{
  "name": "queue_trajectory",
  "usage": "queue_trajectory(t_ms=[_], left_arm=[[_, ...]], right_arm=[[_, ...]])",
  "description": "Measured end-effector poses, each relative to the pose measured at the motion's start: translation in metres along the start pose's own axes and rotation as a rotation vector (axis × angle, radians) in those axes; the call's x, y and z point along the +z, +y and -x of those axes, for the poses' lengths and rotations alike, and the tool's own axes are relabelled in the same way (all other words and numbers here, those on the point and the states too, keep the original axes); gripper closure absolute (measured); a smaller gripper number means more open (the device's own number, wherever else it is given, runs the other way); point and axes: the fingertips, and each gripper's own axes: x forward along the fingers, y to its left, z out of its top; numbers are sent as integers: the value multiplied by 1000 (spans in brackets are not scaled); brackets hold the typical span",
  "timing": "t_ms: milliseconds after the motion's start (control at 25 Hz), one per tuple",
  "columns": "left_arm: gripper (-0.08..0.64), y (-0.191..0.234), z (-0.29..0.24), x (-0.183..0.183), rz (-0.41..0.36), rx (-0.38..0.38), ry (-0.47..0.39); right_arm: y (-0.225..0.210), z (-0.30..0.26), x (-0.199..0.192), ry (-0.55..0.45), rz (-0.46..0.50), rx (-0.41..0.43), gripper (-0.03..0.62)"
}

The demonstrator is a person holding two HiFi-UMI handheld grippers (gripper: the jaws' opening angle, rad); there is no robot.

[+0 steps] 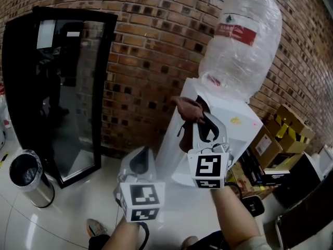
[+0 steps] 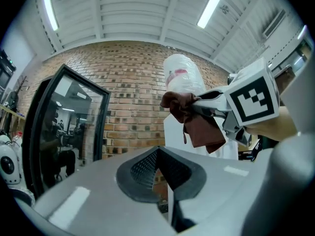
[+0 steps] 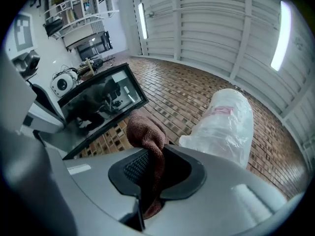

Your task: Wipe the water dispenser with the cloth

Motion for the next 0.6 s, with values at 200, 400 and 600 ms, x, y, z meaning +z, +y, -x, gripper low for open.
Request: queue_trajectory(t_ms=[200, 400, 600], left_arm=[[560, -18, -10, -10, -25, -30, 29], [560, -48, -25, -11, -32, -72, 33], [560, -94, -38, -11, -46, -151, 24]], right_arm=[[-14, -3, -29, 41, 0, -26, 526], [-35, 4, -37, 34, 37, -49, 526], [-66, 14, -60, 62, 17, -97, 526]])
